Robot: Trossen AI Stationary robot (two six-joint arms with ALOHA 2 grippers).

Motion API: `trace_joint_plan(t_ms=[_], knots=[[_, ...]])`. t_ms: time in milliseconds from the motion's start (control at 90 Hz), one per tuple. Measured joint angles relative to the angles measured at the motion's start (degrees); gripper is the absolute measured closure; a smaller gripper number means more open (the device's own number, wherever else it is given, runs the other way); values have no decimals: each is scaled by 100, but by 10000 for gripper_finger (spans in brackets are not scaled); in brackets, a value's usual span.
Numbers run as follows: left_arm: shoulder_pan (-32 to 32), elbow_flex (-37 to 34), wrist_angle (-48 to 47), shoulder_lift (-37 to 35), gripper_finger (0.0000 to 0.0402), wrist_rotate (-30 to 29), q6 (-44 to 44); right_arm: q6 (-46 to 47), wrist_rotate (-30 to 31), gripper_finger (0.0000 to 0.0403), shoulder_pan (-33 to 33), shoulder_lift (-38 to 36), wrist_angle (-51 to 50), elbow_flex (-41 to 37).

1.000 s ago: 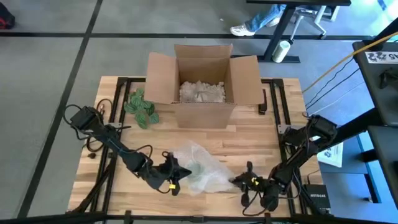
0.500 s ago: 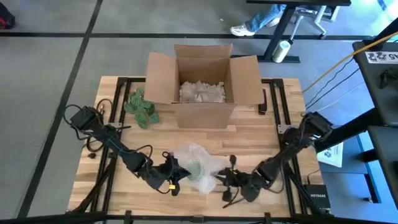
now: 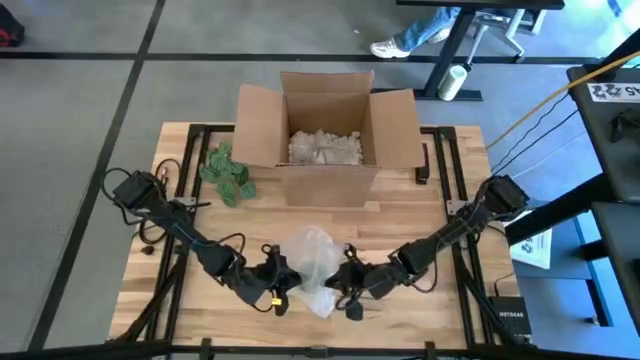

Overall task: Wrap mug
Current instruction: Wrap the green mug in bubble wrap

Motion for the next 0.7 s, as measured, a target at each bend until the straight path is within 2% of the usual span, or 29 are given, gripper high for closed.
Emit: trace_joint_plan(t_ms=[322,522,700], knots=[[-50,102,-18,2,402,0,404,277,-1027,403,-520,0,-376,100],[-228,401,-167,-244,402,-17,1193,-11,-1229,403,-687,64,-1815,964],[-390,431,-689,-594,402,-400,1186,-157,-1400,403,-771,101,-2580,1477]])
